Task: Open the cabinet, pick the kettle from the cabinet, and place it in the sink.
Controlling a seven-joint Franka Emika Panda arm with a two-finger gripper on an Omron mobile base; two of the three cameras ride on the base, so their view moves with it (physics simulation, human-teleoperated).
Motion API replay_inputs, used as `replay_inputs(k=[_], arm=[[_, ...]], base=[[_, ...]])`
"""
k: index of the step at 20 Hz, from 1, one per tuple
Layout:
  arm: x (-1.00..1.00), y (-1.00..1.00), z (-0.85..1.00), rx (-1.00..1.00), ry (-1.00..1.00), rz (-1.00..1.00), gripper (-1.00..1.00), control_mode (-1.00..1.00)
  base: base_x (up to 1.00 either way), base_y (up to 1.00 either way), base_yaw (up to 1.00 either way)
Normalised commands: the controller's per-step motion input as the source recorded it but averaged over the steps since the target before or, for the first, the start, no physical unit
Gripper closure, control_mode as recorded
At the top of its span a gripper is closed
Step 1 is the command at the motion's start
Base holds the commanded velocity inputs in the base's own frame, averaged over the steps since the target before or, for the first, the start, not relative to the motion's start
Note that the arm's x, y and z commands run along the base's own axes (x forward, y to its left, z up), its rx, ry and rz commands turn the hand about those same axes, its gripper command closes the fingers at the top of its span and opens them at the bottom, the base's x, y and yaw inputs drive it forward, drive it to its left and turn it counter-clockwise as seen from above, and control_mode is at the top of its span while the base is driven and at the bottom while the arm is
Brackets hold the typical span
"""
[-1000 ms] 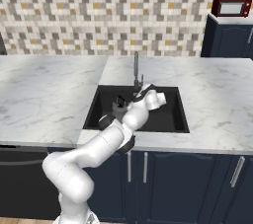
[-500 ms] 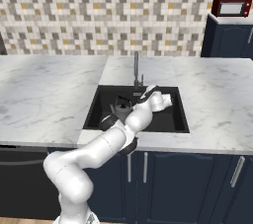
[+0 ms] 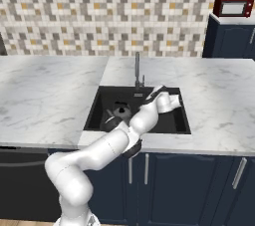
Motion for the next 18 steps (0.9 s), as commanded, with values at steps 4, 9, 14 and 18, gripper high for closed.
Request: replay_inputs(k=[4, 9, 14, 18], arm=[[-0.33, 0.12, 0.07, -0.12, 0.00, -0.39, -1.00, -1.00], [-0.39, 0.13, 0.08, -0.13, -0.03, -0.40, -1.00, -1.00], [-0.45, 0.18, 0.16, -0.15, -0.15, -0.34, -1.00, -1.00], [-0.42, 0.22, 0.18, -0.27, -0.17, -0.27, -1.00, -1.00]], base=[[0.00, 0.00, 0.00], [0.00, 0.00, 0.00], [0.00, 0.00, 0.00], [0.00, 0.00, 0.00]])
